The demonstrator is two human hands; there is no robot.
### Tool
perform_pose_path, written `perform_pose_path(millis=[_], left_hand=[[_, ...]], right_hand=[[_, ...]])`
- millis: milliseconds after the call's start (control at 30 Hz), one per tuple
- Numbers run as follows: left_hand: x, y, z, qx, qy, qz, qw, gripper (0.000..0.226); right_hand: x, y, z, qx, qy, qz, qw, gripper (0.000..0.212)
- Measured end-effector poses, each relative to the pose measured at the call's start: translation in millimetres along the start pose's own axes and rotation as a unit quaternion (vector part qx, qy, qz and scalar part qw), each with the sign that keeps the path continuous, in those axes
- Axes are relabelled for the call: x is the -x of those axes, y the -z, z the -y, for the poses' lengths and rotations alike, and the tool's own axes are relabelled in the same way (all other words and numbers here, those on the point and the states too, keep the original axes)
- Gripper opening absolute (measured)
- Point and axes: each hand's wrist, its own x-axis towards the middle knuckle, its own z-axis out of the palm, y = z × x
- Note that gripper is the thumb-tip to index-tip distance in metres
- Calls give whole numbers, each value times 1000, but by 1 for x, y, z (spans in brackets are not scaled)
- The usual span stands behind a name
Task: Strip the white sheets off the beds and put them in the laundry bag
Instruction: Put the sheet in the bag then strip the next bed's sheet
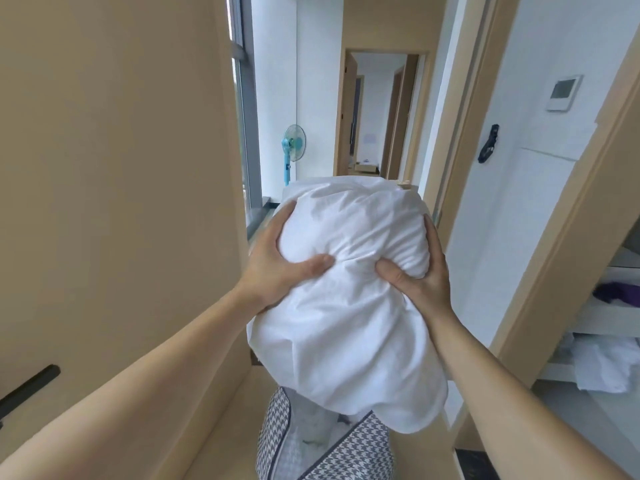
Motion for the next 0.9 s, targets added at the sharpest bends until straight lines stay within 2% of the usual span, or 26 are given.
perform_pose_path(millis=[200,400,533,667,767,900], left_hand=[[-82,-33,103,11,58,23,998,114],[-130,-78,210,21,136,67,988,113],[-134,-128,286,27,202,87,975,112],[-124,-175,368,25,284,89,954,111],[-109,-190,422,5,345,77,935,105],[-80,-189,481,-9,407,63,911,112]], right_hand=[[-67,-37,-99,27,-42,6,999,113],[-93,-61,-211,27,-131,18,991,117],[-98,-57,-297,27,-199,46,979,116],[-97,-58,-386,26,-255,101,961,101],[-79,-72,-446,23,-317,124,940,103],[-53,-102,-506,34,-377,172,910,117]])
